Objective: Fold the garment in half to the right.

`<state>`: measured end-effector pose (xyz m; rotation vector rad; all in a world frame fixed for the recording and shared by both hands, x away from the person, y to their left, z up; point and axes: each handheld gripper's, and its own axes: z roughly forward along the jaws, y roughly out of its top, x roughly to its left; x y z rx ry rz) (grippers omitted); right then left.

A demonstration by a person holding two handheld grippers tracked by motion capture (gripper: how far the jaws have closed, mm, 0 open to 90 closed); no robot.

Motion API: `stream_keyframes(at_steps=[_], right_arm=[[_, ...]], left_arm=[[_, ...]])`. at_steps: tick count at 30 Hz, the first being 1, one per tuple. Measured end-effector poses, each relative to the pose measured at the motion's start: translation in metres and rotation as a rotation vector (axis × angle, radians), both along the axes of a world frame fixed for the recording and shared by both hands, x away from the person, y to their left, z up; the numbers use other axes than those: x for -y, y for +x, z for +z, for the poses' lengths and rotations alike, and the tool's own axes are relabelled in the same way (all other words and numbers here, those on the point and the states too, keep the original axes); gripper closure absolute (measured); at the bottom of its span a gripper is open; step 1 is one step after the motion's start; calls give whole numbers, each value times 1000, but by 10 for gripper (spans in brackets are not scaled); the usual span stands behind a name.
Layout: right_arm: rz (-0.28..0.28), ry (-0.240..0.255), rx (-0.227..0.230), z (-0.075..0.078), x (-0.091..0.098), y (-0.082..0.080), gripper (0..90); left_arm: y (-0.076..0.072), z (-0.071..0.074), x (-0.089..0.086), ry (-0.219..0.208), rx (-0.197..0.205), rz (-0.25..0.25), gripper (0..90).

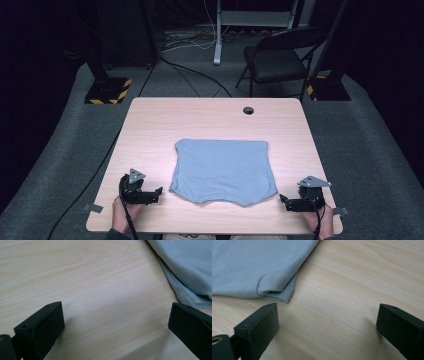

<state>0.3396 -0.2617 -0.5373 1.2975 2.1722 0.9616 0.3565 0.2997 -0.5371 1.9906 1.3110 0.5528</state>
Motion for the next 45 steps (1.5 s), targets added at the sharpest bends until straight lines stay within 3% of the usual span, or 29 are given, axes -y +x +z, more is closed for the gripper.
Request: stream_keyframes(at_steps=[9, 22, 32, 45], right_arm=[[-2, -8, -2, 0, -2, 0, 36], [51, -9, 11, 4, -23, 3, 36], [121, -28, 24, 12, -57, 14, 38], [200, -88, 27, 15, -105, 38, 41]], left_arm=[[7, 6, 5, 6, 19, -15, 2], [18, 14, 26, 32, 48, -71, 2], [36, 19, 45, 44, 65, -103, 3], [62, 17, 76, 73, 45, -143, 3]])
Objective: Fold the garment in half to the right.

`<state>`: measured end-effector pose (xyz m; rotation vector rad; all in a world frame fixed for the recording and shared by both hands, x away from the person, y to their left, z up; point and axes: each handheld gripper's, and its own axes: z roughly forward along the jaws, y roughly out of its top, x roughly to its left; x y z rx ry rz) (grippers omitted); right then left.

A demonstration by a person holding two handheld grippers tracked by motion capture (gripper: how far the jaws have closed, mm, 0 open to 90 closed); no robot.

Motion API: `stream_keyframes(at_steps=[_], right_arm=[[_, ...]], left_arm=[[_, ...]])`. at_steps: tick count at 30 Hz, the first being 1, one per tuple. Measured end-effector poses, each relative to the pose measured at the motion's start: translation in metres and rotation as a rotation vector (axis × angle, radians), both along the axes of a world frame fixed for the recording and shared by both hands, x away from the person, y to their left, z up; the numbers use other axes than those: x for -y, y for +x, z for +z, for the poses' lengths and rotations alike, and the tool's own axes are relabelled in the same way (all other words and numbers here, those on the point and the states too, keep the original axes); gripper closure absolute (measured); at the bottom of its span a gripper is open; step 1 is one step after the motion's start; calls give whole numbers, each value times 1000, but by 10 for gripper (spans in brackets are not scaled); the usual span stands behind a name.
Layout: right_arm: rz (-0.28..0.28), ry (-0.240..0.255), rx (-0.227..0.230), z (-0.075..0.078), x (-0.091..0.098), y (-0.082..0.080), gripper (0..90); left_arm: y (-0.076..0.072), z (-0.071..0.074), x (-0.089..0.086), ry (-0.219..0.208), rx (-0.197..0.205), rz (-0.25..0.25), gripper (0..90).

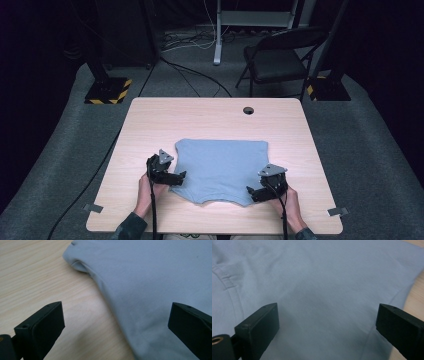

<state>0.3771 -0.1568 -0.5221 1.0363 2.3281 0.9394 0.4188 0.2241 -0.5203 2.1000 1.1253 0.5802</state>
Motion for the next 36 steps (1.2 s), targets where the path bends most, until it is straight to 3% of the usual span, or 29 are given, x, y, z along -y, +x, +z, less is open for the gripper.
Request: stream_keyframes(at_steps=[5, 8, 22, 31, 36], right_arm=[[9, -23, -19, -4, -9, 8, 45], [8, -20, -39, -6, -8, 11, 45], [-3, -12, -72, -5, 3, 8, 49], [-24, -16, -83, -5, 16, 1, 49], [-22, -5, -82, -2, 14, 2, 46]], left_arm=[[6, -5, 12, 50, -17, -11, 4], [8, -7, 15, 58, -20, -12, 4], [5, -8, 21, 39, -34, -6, 5], [-2, -8, 31, 35, -41, -44, 6], [2, -5, 29, 35, -34, -52, 6]])
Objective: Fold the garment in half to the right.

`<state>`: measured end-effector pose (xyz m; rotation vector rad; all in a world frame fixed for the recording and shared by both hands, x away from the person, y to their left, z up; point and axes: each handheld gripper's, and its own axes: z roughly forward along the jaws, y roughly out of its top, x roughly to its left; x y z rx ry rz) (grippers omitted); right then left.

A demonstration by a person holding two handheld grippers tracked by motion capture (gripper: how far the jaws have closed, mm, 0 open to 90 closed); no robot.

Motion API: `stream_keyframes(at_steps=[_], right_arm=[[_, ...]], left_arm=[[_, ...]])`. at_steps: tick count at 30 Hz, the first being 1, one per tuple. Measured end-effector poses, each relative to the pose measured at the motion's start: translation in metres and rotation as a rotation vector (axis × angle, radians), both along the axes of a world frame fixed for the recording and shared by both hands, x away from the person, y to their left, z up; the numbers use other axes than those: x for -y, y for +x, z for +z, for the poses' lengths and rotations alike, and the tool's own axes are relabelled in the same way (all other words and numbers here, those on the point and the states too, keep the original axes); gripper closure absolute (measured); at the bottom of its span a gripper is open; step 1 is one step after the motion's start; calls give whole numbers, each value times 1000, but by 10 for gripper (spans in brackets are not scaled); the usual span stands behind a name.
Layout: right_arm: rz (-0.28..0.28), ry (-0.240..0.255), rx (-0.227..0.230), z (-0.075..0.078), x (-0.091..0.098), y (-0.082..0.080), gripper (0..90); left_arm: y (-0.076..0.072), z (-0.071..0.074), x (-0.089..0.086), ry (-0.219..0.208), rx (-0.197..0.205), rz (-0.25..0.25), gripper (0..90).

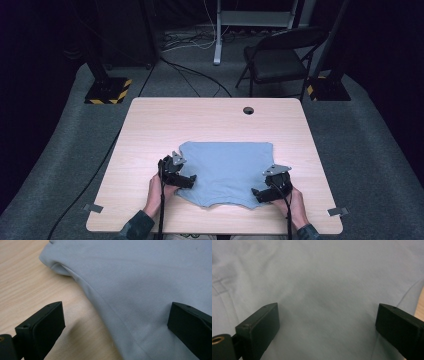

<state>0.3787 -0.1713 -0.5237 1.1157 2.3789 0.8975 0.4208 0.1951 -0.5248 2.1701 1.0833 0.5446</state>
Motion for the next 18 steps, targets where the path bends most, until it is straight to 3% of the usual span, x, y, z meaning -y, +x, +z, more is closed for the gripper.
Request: stream_keyframes(at_steps=[4, 9, 18], right_arm=[[17, 7, 19, 5, -12, 4, 48], [56, -11, 17, 4, -33, 11, 52], [41, -19, -4, -2, -28, 13, 48]], left_arm=[[9, 6, -2, -12, 17, 25, 7], [23, 6, 2, 1, -5, 30, 8], [26, -1, 10, 2, -34, 23, 7]])
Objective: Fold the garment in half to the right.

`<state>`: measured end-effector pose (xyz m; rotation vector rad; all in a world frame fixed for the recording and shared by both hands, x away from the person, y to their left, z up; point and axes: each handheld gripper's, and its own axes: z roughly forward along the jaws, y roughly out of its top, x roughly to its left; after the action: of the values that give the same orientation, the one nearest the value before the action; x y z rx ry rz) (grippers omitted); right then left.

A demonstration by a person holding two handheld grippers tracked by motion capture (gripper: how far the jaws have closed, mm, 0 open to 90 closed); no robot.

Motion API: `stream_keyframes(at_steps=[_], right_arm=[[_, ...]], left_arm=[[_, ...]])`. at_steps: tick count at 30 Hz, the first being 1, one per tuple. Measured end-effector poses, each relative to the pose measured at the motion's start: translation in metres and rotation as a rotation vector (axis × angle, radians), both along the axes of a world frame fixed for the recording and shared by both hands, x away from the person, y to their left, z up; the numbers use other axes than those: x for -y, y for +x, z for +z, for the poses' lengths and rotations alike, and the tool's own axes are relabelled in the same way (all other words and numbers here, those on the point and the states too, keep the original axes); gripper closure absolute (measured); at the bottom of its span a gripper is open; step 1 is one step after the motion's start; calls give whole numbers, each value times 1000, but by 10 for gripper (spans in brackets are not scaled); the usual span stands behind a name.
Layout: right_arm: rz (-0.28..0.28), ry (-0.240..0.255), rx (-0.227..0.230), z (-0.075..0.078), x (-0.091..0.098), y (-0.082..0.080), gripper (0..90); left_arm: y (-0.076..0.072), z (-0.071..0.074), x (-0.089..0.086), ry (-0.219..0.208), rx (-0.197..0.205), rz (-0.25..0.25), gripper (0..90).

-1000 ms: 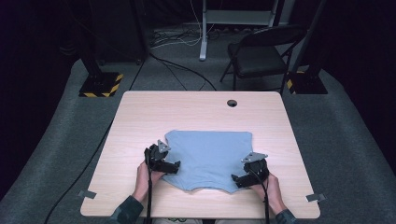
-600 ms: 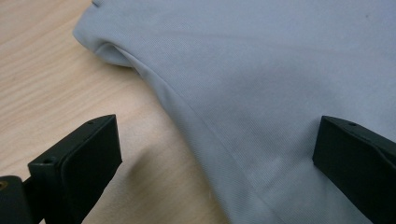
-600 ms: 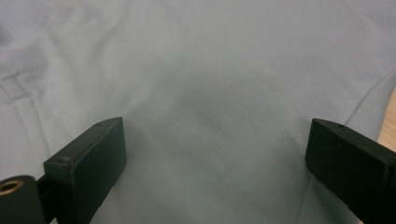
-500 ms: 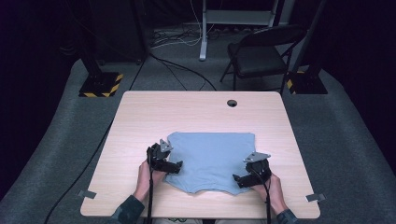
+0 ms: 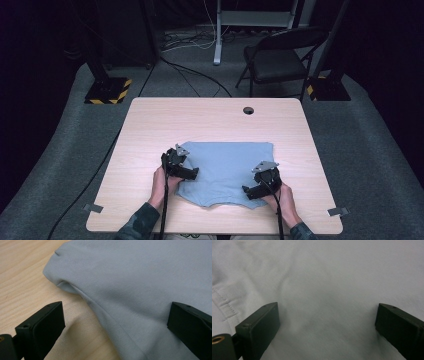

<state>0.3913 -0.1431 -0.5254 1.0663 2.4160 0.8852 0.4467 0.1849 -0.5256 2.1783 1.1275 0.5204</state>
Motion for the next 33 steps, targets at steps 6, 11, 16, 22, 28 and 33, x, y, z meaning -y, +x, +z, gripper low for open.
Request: stream_keyframes(at_steps=[6, 11, 16, 22, 28, 33], right_arm=[[-22, -9, -5, 1, 11, -6, 50], [-25, 2, 19, 4, 17, -10, 55], [9, 29, 33, 10, 1, -8, 53], [61, -25, 11, 3, -26, -3, 51], [52, -15, -3, 0, -22, -3, 50], [41, -26, -1, 0, -13, -8, 50]], left_arm=[[-5, -1, 8, -2, 3, -20, 7], [-4, 1, 9, -11, 3, -39, 5], [3, 7, 5, -6, 19, -11, 6], [12, 6, 8, 5, -4, -4, 4], [11, 4, 12, 0, -6, 4, 4], [8, 2, 20, -4, -4, -14, 4]])
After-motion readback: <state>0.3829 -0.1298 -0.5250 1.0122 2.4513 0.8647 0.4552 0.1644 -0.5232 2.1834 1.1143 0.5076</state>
